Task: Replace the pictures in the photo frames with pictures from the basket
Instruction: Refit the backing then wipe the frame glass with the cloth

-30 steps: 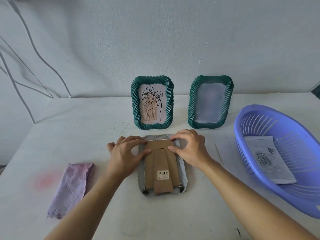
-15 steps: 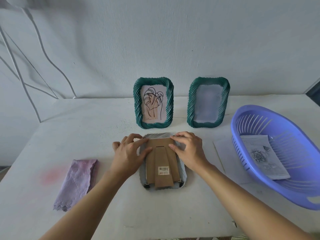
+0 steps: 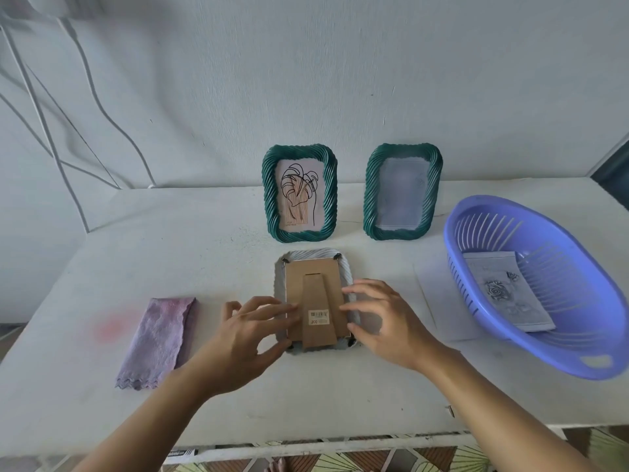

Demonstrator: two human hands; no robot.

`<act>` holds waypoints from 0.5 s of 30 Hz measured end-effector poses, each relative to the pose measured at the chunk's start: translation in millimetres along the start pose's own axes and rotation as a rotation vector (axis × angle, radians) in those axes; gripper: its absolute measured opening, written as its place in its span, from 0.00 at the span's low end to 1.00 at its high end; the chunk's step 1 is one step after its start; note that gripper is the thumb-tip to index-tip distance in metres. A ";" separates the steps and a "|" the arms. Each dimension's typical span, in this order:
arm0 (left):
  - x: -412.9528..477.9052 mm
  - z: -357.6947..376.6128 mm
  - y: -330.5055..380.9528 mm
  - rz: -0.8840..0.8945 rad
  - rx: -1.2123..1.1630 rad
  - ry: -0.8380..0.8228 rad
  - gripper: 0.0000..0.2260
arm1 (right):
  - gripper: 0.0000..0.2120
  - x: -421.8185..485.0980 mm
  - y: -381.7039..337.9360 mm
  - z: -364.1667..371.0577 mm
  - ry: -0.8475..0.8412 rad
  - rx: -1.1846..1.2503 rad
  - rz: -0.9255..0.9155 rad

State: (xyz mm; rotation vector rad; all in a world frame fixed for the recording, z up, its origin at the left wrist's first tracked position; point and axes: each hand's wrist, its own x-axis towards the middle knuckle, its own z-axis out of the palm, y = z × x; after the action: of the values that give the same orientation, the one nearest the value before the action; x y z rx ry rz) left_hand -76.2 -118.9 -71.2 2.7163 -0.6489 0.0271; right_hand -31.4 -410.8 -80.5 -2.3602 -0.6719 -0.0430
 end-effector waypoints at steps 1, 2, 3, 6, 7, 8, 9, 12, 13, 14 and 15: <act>-0.1 0.2 1.0 0.003 0.017 -0.004 0.18 | 0.15 -0.1 -0.2 -1.3 -0.020 0.001 0.001; 0.1 0.2 1.8 0.001 0.030 -0.006 0.18 | 0.16 -0.3 -0.4 -2.5 -0.040 0.003 0.002; 0.5 -0.7 2.7 -0.002 0.039 -0.007 0.18 | 0.17 -0.5 -0.8 -3.6 -0.059 0.002 0.005; 3.4 -5.1 3.6 0.005 0.064 -0.006 0.16 | 0.20 0.2 -1.6 -7.5 -0.109 -0.001 0.018; 4.6 -6.3 3.4 0.012 0.082 -0.011 0.15 | 0.21 1.0 -1.3 -8.8 -0.124 -0.001 0.021; 6.1 -7.2 3.1 0.023 0.104 -0.013 0.15 | 0.22 2.1 -0.7 -10.3 -0.134 -0.001 0.020; 7.4 -8.1 2.8 0.035 0.120 -0.010 0.16 | 0.22 3.0 0.0 -11.5 -0.145 -0.001 0.019; 9.1 -8.3 0.0 0.085 0.107 0.032 0.16 | 0.26 4.9 1.5 -14.2 -0.197 -0.011 0.027; 8.9 -7.6 -0.8 0.098 0.105 0.041 0.16 | 0.27 5.3 1.8 -14.5 -0.206 -0.011 0.029; 8.4 -6.0 -1.3 0.104 0.104 0.050 0.15 | 0.27 5.2 2.2 -14.6 -0.211 -0.009 0.033; 7.7 -3.7 -1.7 0.098 0.097 0.061 0.14 | 0.27 5.1 2.5 -14.7 -0.213 -0.006 0.037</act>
State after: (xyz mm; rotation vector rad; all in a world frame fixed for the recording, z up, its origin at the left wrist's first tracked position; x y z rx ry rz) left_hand -68.3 -119.6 -67.5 2.7612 -0.7813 0.1699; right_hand -23.6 -419.1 -69.6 -2.4034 -0.7296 0.2258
